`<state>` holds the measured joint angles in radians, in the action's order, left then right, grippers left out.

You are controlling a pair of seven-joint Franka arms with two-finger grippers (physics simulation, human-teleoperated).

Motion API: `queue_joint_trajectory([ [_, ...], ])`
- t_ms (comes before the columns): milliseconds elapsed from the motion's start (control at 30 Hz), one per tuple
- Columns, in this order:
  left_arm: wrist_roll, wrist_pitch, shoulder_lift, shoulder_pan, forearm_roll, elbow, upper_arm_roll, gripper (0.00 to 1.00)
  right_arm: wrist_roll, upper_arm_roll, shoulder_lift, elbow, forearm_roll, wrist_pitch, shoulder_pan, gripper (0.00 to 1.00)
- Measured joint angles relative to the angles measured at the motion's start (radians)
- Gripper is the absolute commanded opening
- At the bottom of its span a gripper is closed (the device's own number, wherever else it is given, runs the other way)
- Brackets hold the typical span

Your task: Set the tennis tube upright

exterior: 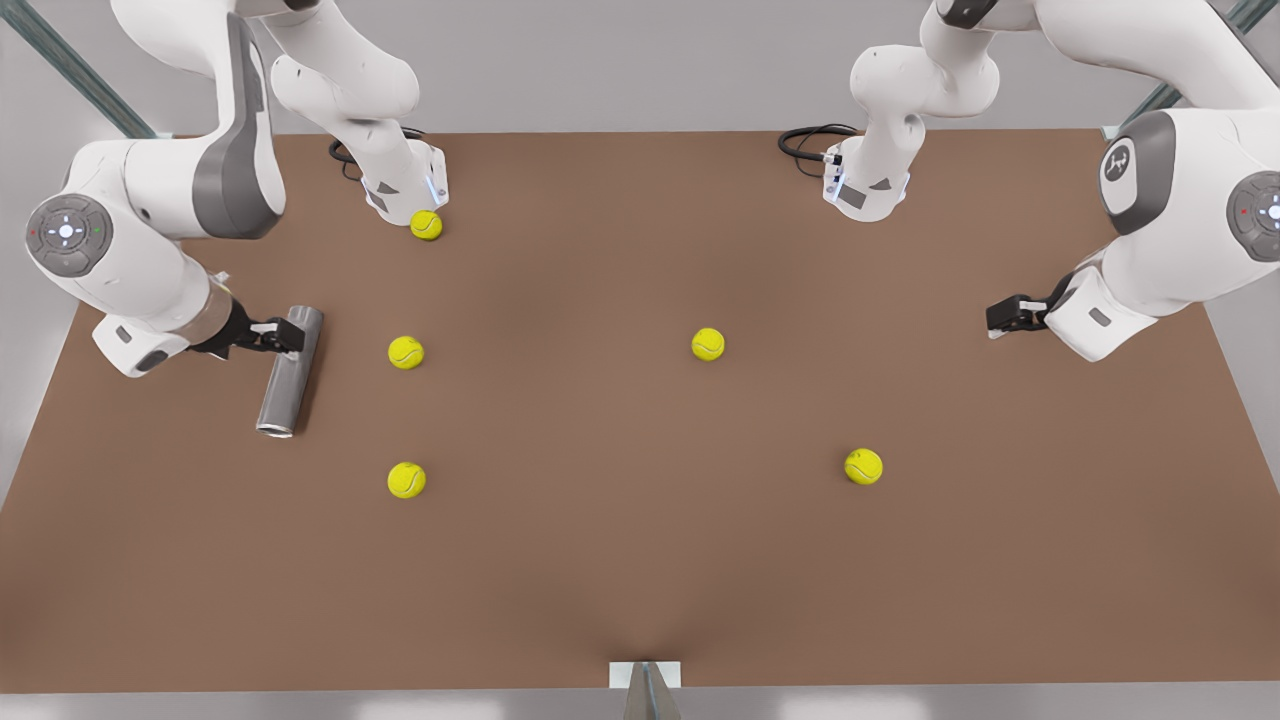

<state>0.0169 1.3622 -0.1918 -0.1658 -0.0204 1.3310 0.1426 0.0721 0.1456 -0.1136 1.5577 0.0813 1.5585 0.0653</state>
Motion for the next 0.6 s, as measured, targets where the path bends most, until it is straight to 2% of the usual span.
queue_joint_trajectory([
  [67, 0.000, 0.000, 0.000, 0.000, 0.002, 0.000, 0.000, 1.00, 0.012, -0.001, 0.000, 0.040, 0.002, 0.004, 0.009, 1.00],
  [167, 0.000, 0.000, 0.000, 0.000, 0.004, 0.000, 0.000, 1.00, 0.005, -0.002, 0.008, 0.210, 0.007, 0.072, 0.055, 1.00],
  [267, 0.002, 0.000, -0.004, -0.001, 0.004, 0.000, 0.000, 1.00, 0.066, -0.003, 0.008, 0.378, 0.014, 0.228, 0.104, 1.00],
  [367, 0.002, 0.000, -0.005, 0.000, 0.005, 0.000, 0.000, 1.00, 0.087, -0.004, 0.006, 0.463, 0.032, 0.313, 0.149, 1.00],
  [500, 0.002, 0.000, -0.006, 0.000, 0.005, 0.000, 0.000, 1.00, 0.064, -0.005, -0.003, 0.491, 0.031, 0.320, 0.240, 1.00],
  [600, 0.002, 0.000, -0.007, 0.000, 0.005, 0.000, -0.001, 1.00, 0.075, -0.005, -0.005, 0.603, 0.028, 0.419, 0.230, 1.00],
])
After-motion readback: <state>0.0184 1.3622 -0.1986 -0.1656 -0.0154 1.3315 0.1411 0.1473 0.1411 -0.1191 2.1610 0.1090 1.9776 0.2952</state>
